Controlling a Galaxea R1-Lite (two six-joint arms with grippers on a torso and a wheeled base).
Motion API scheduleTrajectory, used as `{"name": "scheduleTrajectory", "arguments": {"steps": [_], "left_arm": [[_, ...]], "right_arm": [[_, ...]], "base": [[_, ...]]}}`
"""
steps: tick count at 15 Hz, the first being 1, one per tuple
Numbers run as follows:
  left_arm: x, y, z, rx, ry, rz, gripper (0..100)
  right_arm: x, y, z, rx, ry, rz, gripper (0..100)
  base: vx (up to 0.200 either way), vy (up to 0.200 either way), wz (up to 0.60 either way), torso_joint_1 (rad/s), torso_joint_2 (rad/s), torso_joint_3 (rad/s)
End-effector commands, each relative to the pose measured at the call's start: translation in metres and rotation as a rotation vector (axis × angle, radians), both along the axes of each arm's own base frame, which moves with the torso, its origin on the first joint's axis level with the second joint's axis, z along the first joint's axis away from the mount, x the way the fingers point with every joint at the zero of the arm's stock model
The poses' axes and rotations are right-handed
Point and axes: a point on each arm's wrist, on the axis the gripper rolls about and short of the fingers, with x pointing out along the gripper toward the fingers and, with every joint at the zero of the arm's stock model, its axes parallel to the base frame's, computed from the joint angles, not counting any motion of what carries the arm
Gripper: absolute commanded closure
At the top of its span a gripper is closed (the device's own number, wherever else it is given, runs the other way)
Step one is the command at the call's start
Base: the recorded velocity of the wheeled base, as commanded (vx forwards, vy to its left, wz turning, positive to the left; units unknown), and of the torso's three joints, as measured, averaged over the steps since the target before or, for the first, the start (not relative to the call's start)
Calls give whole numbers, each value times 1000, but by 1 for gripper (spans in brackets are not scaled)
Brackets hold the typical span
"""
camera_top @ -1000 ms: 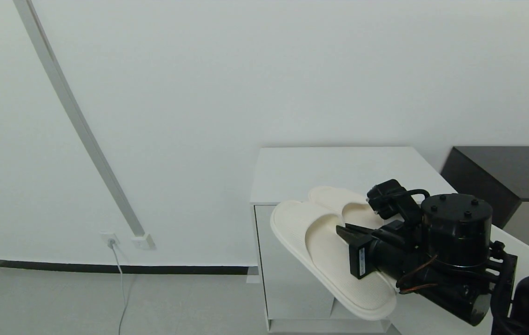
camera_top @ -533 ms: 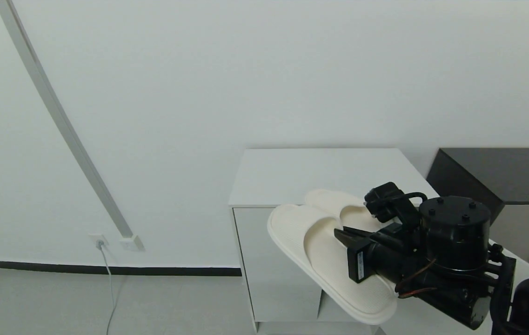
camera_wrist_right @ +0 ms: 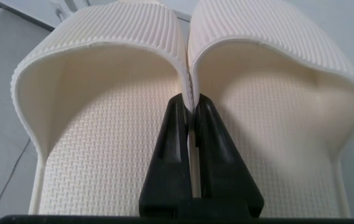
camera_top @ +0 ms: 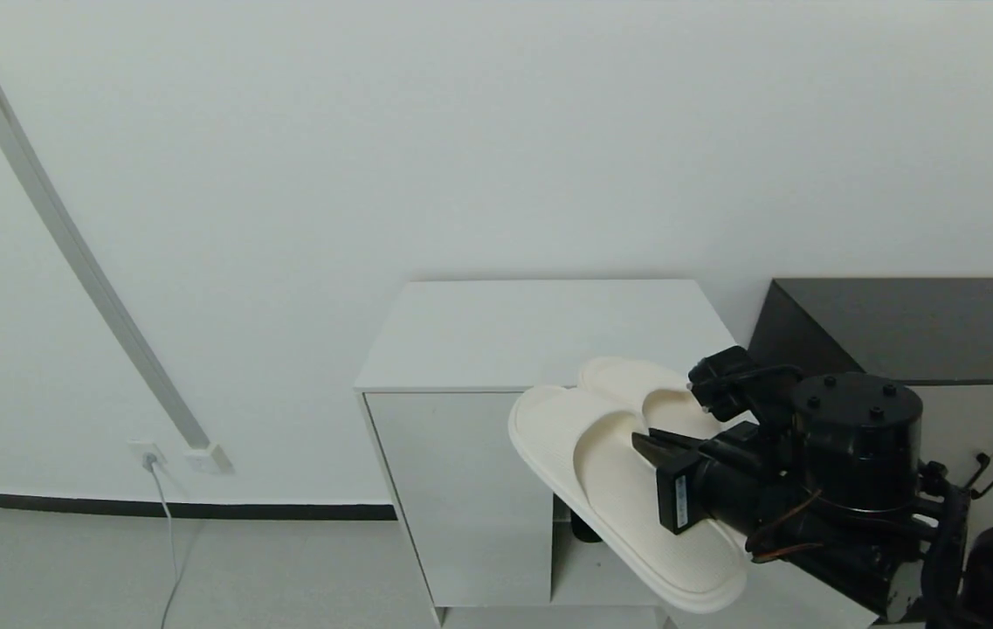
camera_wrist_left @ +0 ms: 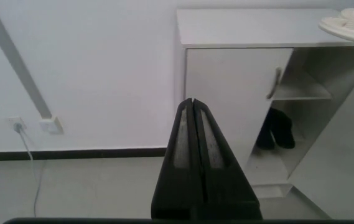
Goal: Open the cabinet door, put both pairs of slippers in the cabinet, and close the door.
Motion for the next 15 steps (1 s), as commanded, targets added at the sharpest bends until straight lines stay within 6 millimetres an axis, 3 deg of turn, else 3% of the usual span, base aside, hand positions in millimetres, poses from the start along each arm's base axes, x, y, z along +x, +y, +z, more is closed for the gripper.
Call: {"name": "scheduleTrajectory", "arguments": {"steps": [1,2,15], "left_arm": [[0,0,0,0,0,0,100],[0,0,0,-2,0,0,100],[0,0,0,-2,2,0,100]], "right_arm": [[-1,-1,0,-1,2,0,100],[-1,-1,-1,-5,4,1,100],[-3,-3,-9,-47,12,7,100]], "base": [[0,-200,0,2,-2,2],[0,-200,0,12,2,2],[0,0,0,0,0,0]]}}
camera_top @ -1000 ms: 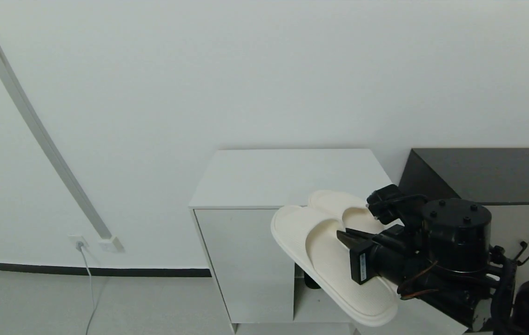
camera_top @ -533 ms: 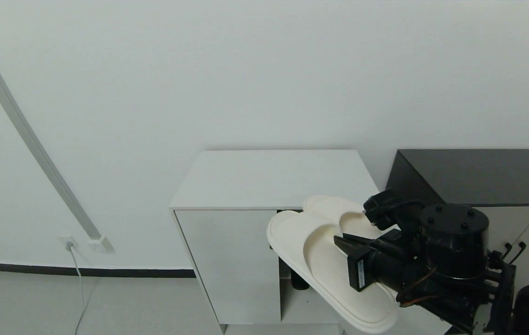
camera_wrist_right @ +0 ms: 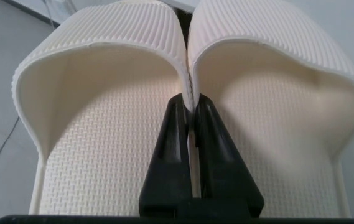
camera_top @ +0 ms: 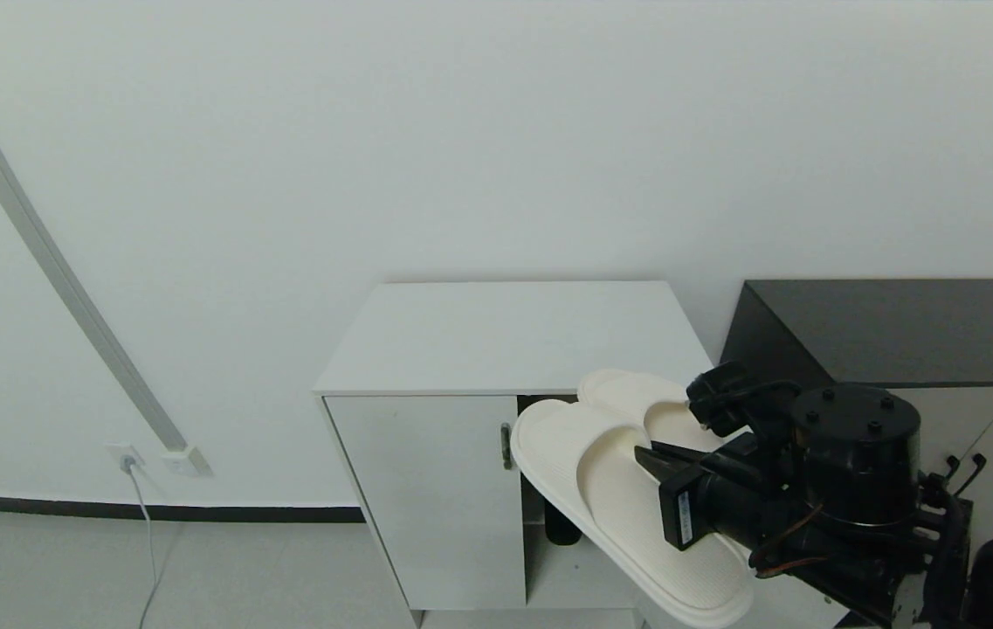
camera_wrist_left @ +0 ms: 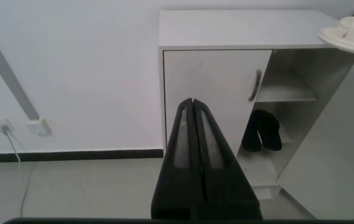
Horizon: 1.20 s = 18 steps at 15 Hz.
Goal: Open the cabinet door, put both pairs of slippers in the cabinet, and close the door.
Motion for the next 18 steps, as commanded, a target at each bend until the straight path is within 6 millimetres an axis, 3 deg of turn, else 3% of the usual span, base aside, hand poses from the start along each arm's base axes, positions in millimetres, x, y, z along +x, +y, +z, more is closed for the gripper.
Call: {"name": "scheduleTrajectory", "arguments": {"steps": [1,14,18], "left_arm": [[0,0,0,0,2,0,100],[0,0,0,0,0,0,100],[0,0,0,0,0,0,100]], "right_arm": [[0,0,-2,-6,6,0,100],[0,1,-5,-12,13,3,100],[0,1,-6,-15,18,3,100]], "base": [[0,0,-600,2,-2,2],[0,0,-46,0,0,0],[0,0,0,-138,297,166]]}}
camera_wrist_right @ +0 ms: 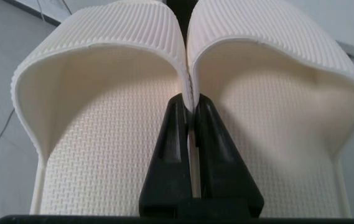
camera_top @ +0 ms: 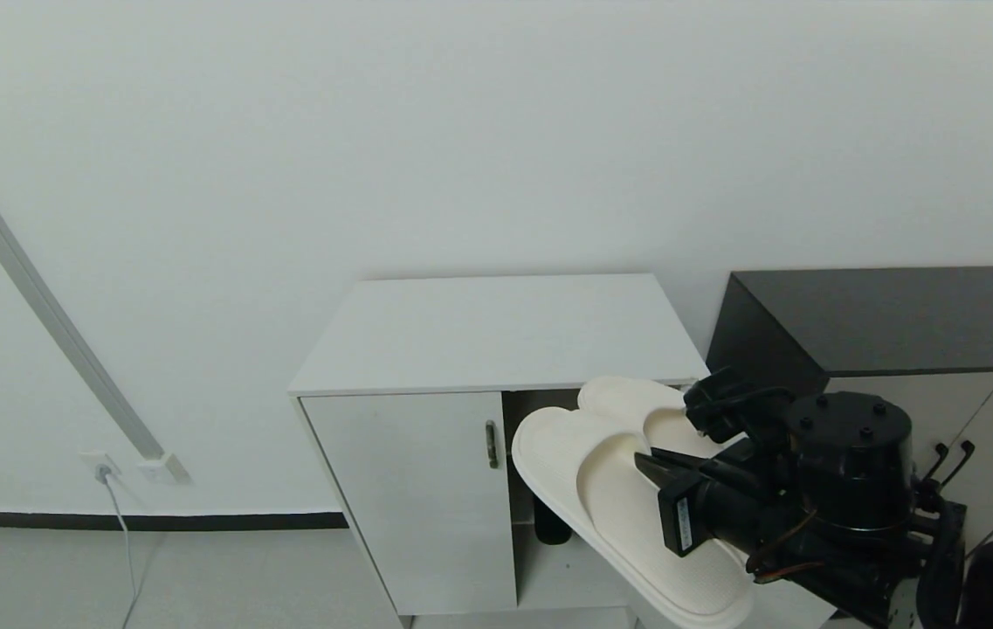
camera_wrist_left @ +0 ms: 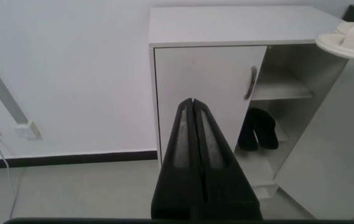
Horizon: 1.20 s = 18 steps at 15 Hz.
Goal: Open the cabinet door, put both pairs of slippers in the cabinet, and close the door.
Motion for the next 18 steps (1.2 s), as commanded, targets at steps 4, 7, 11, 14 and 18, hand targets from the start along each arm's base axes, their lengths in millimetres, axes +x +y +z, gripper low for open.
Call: {"name": "scheduleTrajectory", "arguments": {"steps": [4,7,11,14,18], "left_arm": [[0,0,0,0,1,0,100],[0,0,0,0,1,0,100],[0,0,0,-2,1,0,100],[0,0,0,-2,1,0,100],[0,0,0,-2,1,0,100]], "right_arm": [[0,1,-2,-5,4,3,100],[0,0,-2,-8,6,3,100],[0,1,-3,-9,7,3,100],[0,1,-3,-9,7,3,100],[-1,1,-3,-10,8,4,100]], "base": [[0,0,0,-155,358,200],[0,0,0,-172,390,211],[0,0,0,-218,515,294],[0,0,0,-225,551,323],[0,0,0,-204,535,323]]}}
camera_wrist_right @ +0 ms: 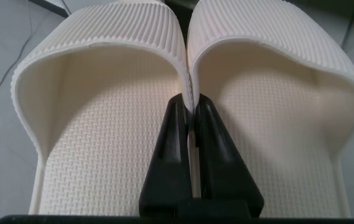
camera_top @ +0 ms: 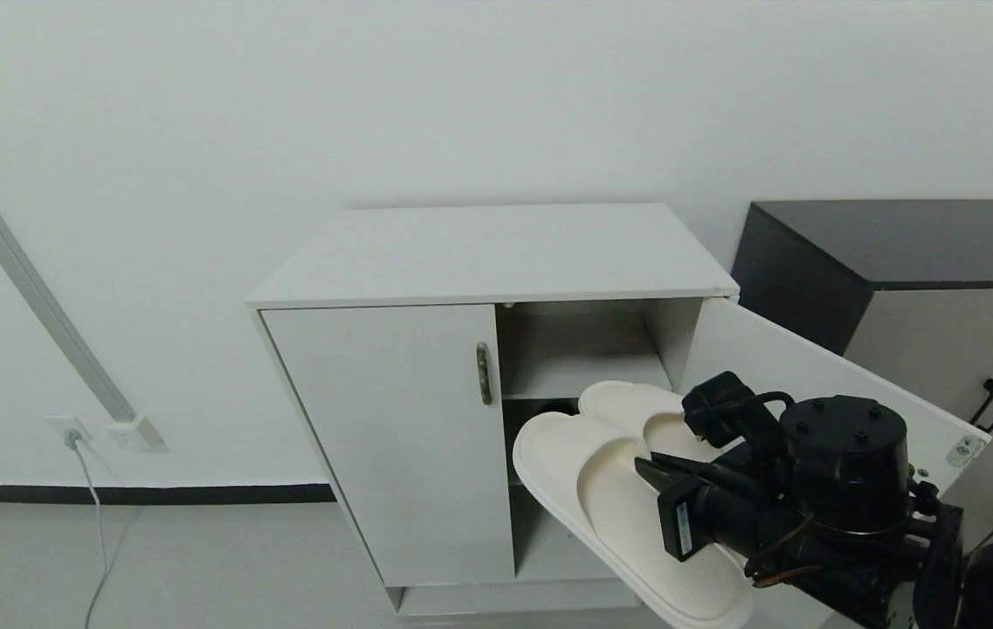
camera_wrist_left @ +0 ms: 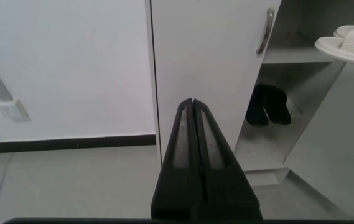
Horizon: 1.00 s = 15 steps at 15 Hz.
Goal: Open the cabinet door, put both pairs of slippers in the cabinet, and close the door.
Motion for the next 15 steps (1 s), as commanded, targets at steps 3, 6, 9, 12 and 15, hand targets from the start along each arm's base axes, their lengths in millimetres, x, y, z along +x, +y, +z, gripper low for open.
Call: {"name": "scheduleTrajectory", "arguments": {"steps": [3,6,9,12,15], "left_arm": [[0,0,0,-1,1,0,100],[0,0,0,-1,1,0,100],[0,0,0,1,1,-2,100],[0,0,0,1,1,0,100],[0,0,0,1,1,-2,100]], "right_arm": [[0,1,-1,-2,2,2,100],[-1,2,-1,-3,3,5,100],[-1,2,-1,-3,3,8,100],[-1,2,-1,-3,3,8,100],[-1,2,-1,-3,3,8,100]], "base": [[0,0,0,-180,507,318],[0,0,0,-162,492,323],[0,0,0,-133,473,343],[0,0,0,-123,466,346],[0,0,0,-82,453,365]]}}
